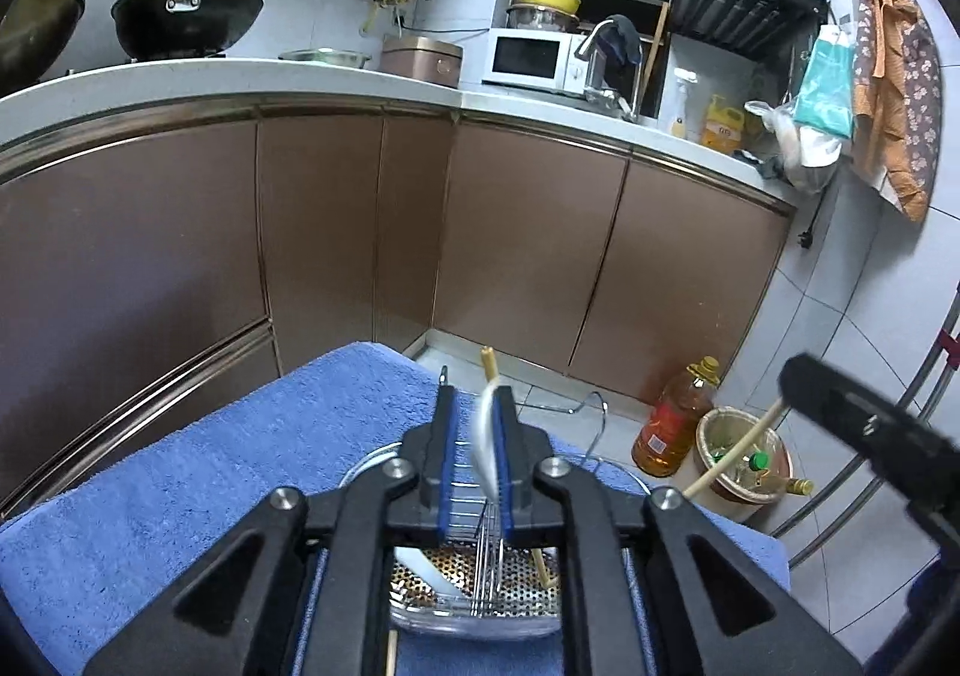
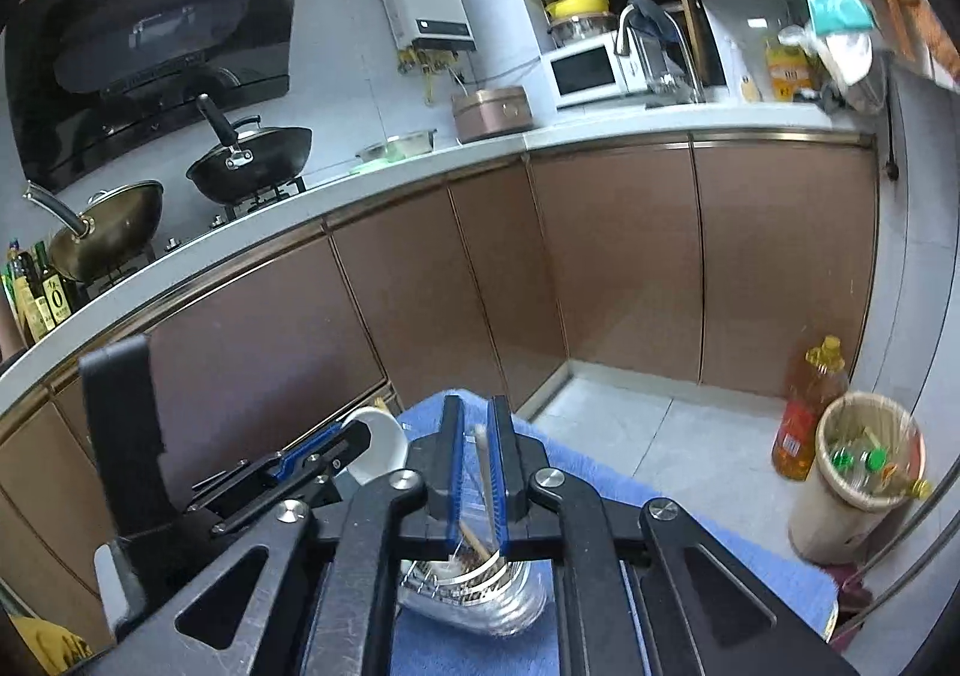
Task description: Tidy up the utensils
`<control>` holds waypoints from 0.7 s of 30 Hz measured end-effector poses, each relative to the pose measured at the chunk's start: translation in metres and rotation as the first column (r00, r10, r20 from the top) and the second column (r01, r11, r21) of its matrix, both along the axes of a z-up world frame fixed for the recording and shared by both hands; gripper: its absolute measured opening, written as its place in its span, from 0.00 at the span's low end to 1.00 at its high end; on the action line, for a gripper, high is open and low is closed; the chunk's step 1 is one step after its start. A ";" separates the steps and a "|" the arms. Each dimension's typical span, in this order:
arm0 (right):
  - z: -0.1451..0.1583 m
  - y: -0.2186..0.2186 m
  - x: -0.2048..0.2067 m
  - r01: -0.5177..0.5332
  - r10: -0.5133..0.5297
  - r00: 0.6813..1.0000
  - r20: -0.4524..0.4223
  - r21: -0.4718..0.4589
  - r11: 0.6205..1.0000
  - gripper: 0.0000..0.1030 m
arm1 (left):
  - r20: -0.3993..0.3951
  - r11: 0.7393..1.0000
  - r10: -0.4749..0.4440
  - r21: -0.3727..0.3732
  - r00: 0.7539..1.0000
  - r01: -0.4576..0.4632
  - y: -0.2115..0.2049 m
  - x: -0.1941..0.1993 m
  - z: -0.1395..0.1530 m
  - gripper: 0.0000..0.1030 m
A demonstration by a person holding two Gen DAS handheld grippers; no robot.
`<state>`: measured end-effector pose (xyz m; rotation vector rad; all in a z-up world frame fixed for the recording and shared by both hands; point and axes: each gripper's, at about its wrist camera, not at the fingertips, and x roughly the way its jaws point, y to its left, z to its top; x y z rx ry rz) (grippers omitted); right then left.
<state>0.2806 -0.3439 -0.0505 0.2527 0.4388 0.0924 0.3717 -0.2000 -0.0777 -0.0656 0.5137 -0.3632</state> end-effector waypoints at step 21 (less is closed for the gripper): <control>0.044 -0.005 -0.126 0.008 -0.011 0.998 0.055 0.065 0.998 0.20 | -0.127 0.996 -0.093 -0.024 0.988 0.091 0.097 -0.099 0.054 0.33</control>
